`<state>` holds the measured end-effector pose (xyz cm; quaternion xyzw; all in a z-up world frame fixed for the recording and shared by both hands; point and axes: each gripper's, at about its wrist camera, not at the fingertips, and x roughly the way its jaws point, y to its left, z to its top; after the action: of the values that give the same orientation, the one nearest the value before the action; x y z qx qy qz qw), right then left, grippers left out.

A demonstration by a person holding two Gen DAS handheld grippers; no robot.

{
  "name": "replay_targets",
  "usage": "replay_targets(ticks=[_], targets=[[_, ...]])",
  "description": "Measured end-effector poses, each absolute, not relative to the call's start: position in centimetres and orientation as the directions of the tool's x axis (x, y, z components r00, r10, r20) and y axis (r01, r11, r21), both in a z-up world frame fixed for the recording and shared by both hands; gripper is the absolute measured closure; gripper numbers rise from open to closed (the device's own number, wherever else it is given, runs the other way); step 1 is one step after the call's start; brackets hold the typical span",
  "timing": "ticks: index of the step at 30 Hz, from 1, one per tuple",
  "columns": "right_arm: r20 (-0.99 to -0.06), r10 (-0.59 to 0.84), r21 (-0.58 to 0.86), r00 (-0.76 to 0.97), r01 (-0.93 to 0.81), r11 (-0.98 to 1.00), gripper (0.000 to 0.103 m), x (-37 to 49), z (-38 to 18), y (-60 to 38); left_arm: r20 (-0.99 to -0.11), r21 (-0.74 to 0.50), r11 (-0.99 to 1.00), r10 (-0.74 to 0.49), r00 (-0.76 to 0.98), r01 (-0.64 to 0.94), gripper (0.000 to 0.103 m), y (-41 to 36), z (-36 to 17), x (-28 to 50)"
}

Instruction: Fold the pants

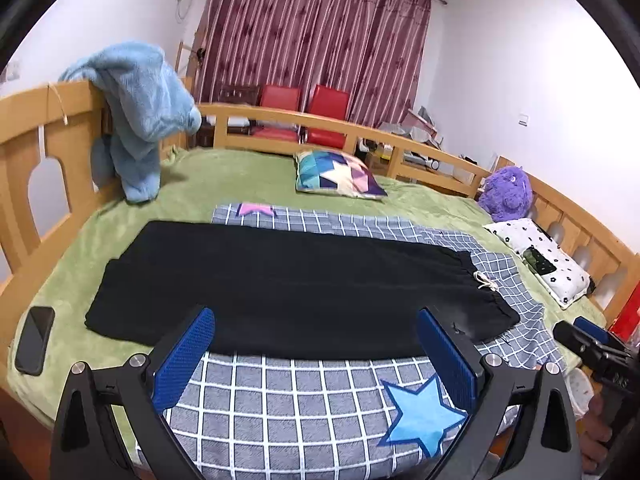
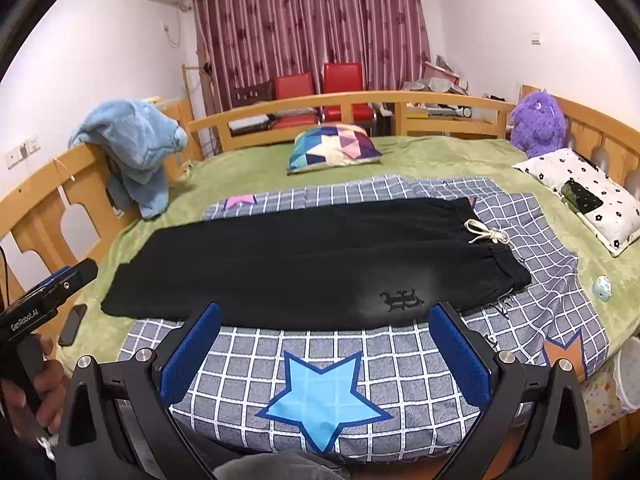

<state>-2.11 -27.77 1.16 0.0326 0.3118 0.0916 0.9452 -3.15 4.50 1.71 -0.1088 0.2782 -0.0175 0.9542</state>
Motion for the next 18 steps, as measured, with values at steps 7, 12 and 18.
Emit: replay_targets(ticks=[7,12,18], targets=[[-0.582,0.177,0.16,0.794,-0.102,0.982,0.004,0.9,-0.6,-31.1,-0.606,-0.276,0.955,-0.083,0.791,-0.111,0.002,9.9,-2.2,0.6],[-0.621,0.091,0.117,0.779,-0.023,0.993,0.016,4.8,-4.6,-34.1,-0.665,-0.294,0.936,-0.056,0.744,-0.192,0.006,13.5,-7.6,3.3],[-0.742,0.101,0.129,0.662,-0.007,0.992,0.043,10.0,-11.9,-37.7,-0.719,-0.409,0.862,-0.102,0.687,-0.3,0.014,17.5,-14.6,6.3]])
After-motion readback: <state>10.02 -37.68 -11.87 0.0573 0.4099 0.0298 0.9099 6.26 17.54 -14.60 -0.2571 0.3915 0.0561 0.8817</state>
